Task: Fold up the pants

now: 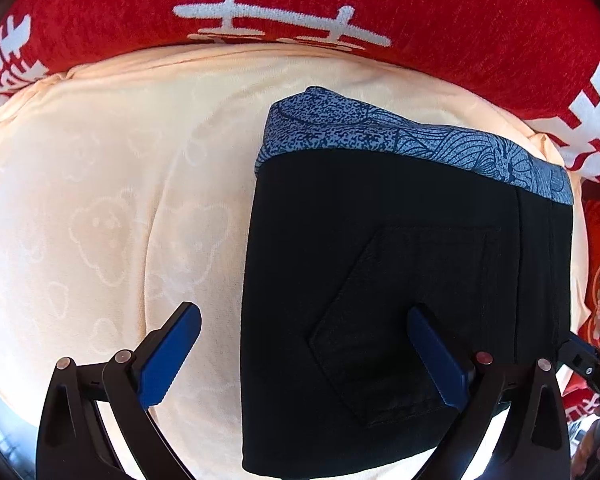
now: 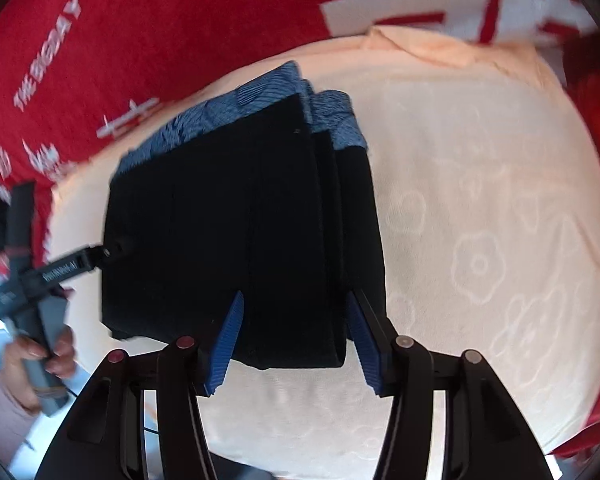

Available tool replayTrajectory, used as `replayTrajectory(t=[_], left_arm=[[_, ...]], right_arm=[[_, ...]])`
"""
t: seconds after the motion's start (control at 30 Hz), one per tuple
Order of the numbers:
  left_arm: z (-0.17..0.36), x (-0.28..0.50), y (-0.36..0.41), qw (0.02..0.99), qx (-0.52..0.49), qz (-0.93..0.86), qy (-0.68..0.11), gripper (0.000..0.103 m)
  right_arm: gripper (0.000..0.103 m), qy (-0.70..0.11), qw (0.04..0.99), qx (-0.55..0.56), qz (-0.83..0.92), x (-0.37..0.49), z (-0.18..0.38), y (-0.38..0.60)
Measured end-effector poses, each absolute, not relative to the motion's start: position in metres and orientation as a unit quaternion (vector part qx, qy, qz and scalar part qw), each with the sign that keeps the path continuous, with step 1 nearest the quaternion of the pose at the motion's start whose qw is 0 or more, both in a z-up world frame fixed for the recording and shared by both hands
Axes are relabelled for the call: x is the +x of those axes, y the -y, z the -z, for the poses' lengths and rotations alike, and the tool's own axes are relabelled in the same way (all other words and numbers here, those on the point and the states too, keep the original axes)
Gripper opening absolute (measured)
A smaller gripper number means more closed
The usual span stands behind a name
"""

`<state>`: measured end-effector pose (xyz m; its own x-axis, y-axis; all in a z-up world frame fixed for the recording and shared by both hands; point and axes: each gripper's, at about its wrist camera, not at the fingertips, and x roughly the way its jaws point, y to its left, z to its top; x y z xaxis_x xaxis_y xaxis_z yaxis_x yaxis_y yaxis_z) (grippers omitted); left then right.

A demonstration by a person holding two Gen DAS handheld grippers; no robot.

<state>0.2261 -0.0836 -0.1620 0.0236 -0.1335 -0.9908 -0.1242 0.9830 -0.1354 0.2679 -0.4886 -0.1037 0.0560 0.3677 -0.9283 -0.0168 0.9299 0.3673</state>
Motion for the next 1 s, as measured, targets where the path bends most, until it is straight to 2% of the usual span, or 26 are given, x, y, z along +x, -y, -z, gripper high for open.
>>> replayTrajectory(t=[0.57, 0.67, 1.0], left_arm=[[0.166, 0.229, 0.077, 0.700, -0.107, 0.011, -0.706, 0.103], [0.170, 0.228, 0.076, 0.700, -0.106, 0.012, -0.706, 0.103], [0.173, 0.228, 0.073, 0.698, -0.107, 0.015, -0.708, 0.103]], right_arm=[[0.062, -0.673, 0.705, 0.184, -0.127, 0.262, 0.105, 0.539], [0.071, -0.672, 0.704, 0.190, -0.128, 0.263, 0.107, 0.539], [0.071, -0.673, 0.701, 0.193, -0.132, 0.263, 0.109, 0.538]])
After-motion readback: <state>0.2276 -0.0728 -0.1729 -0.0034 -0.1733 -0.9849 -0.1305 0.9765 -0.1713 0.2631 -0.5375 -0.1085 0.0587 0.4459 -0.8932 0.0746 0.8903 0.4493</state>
